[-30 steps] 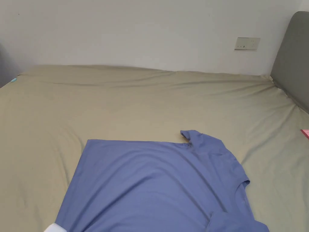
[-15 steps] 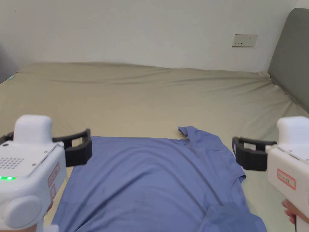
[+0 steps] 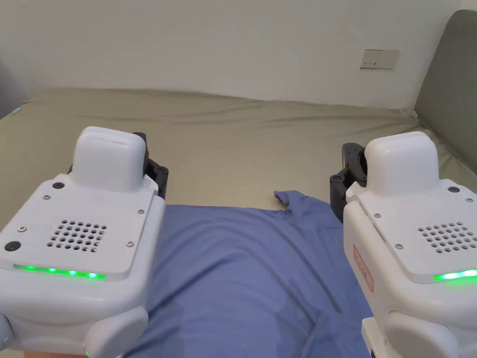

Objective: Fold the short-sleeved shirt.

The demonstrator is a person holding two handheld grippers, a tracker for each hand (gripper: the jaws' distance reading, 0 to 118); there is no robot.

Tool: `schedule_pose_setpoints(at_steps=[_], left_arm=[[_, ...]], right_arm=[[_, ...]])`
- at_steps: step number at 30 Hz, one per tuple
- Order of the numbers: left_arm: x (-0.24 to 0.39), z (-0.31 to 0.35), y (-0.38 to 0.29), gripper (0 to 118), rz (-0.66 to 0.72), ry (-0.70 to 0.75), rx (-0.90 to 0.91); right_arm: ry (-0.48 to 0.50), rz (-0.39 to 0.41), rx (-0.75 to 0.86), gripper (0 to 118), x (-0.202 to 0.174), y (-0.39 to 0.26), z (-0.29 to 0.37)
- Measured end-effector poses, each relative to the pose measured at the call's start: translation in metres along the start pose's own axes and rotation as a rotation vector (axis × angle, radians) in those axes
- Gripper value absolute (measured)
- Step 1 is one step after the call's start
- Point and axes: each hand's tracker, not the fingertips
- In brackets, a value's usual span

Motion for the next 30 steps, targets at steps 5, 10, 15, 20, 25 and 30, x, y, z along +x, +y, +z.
schedule_pose_setpoints(at_steps=[5,10,15,20,25,30], left_arm=[[-0.005,-0.004,0.001,0,0.009,-0.026,-0.030],[-0.018,-0.026,-0.038,0,-0.033,-0.137,-0.215],[-0.056,-0.053,-0.141,0,0.021,-0.190,-0.652],[-0.105,-0.046,-0.251,57,0.051,-0.050,-1.002],[-0.120,-0.029,-0.287,112,0.077,-0.049,-1.050],[-0.098,-0.030,-0.293,109,0.016,-0.097,-1.057]], right_arm=[[0.005,0.023,-0.034,2,0.003,-0.006,-0.005],[0.027,0.062,-0.080,2,0.004,-0.022,-0.008],[0.042,0.047,-0.151,2,0.016,-0.042,-0.013],[0.034,0.036,-0.217,2,0.029,-0.060,-0.014],[0.018,0.023,-0.290,2,0.037,-0.078,-0.020],[0.002,0.008,-0.325,2,0.040,-0.089,-0.021]])
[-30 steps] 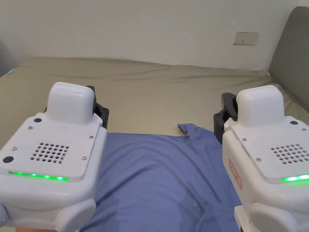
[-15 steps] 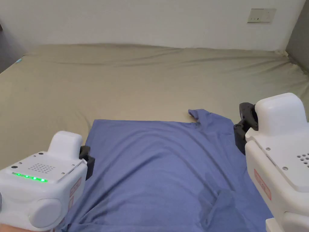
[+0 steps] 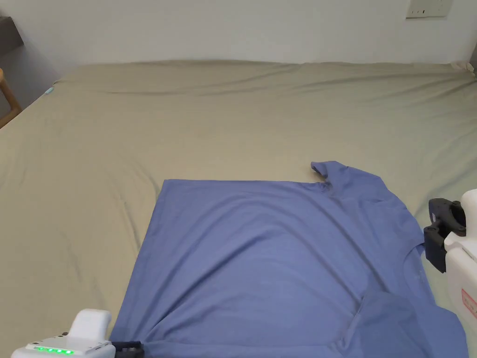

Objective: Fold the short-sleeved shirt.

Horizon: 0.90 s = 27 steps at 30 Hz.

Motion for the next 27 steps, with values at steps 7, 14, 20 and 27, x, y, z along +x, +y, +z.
schedule_pose_setpoints(at_steps=[7,14,20,27], left_arm=[[0.018,-0.019,0.003,13,-0.038,-0.055,-0.074],[0.018,0.010,0.017,7,-0.021,-0.054,0.017],[0.008,0.033,0.017,7,0.067,-0.095,0.096],[0.014,0.027,0.006,7,0.083,-0.073,0.076]], right_arm=[[-0.020,-0.021,-0.004,2,0.005,-0.001,0.003],[-0.043,-0.019,-0.016,2,0.019,-0.005,0.008],[0.004,-0.130,-0.321,65,0.047,-0.074,-0.020],[0.037,-0.105,-0.712,97,0.041,-0.199,-0.042]])
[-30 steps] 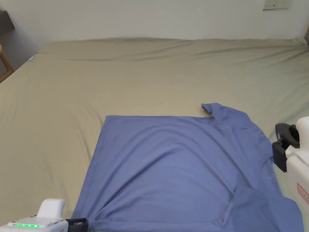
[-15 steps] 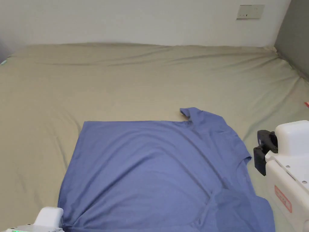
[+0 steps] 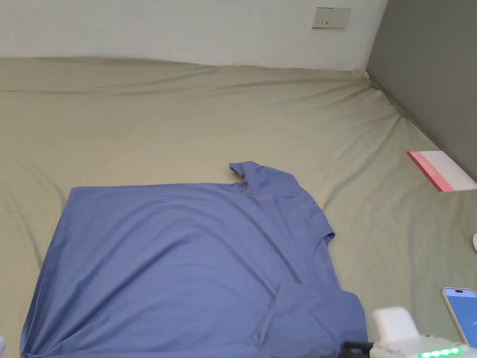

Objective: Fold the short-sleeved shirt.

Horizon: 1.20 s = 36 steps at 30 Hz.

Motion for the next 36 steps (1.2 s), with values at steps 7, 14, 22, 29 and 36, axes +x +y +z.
schedule_pose_setpoints(at_steps=[7,14,22,29,36], left_arm=[[0.006,-0.007,0.000,7,-0.034,0.032,-0.031],[0.009,-0.014,0.002,7,-0.065,0.048,-0.061],[0.007,-0.006,0.010,7,-0.042,0.036,-0.022],[0.002,0.006,0.049,7,0.020,-0.001,0.071],[0.003,-0.025,0.104,7,0.070,-0.019,0.059]], right_arm=[[0.044,0.028,-0.012,80,-0.012,-0.008,-0.019],[0.102,0.102,-0.065,7,-0.019,0.007,-0.048],[0.169,0.005,0.088,7,0.009,0.026,-0.011],[0.198,-0.096,0.245,7,0.027,0.071,0.021],[0.134,-0.098,0.232,7,0.019,0.133,-0.012]])
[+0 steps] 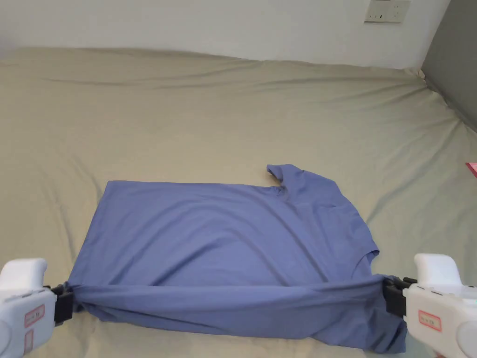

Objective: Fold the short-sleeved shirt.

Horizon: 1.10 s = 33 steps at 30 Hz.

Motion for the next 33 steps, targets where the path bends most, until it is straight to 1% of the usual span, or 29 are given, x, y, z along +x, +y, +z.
schedule_pose_setpoints(at_steps=[1,6,9,12,15,18,21,22,23,24,26,27,30,33], left_arm=[[0.000,-0.008,0.006,7,0.005,-0.003,-0.019],[-0.001,-0.052,0.037,7,0.009,-0.013,-0.118],[-0.002,-0.080,0.049,7,0.007,-0.032,-0.208],[-0.003,-0.104,0.059,7,0.009,-0.045,-0.254],[-0.003,-0.117,0.069,7,0.010,-0.057,-0.279],[-0.005,-0.119,0.080,7,0.029,-0.080,-0.285],[-0.010,-0.119,0.088,8,0.071,-0.098,-0.273],[-0.011,-0.117,0.090,10,0.089,-0.105,-0.261],[-0.012,-0.116,0.091,19,0.099,-0.107,-0.255],[-0.010,-0.113,0.093,44,0.103,-0.065,-0.223],[-0.009,-0.105,0.096,101,0.095,0.027,-0.163],[-0.011,-0.100,0.097,118,0.096,0.039,-0.130],[-0.011,-0.064,0.104,115,0.133,0.015,0.035],[-0.003,-0.020,0.109,115,0.115,0.037,0.209]], right_arm=[[-0.006,0.001,-0.011,7,-0.002,0.005,-0.010],[-0.054,0.073,-0.084,7,-0.012,0.021,-0.071],[-0.076,0.078,-0.146,7,-0.011,0.025,-0.108],[-0.092,0.066,-0.178,7,-0.007,0.028,-0.132],[-0.103,0.059,-0.199,7,-0.005,0.030,-0.147],[-0.114,0.072,-0.210,7,-0.006,0.029,-0.153],[-0.123,0.070,-0.190,7,-0.005,0.029,-0.151],[-0.126,0.061,-0.176,9,-0.005,0.030,-0.150],[-0.127,0.050,-0.158,14,-0.004,0.032,-0.148],[-0.140,0.033,-0.134,34,-0.003,0.034,-0.144],[-0.173,0.017,-0.105,81,-0.001,0.041,-0.137],[-0.178,0.008,-0.087,99,0.001,0.047,-0.131],[-0.175,-0.028,0.010,100,0.004,0.066,-0.097],[-0.173,0.030,0.154,100,-0.007,0.085,-0.047]])
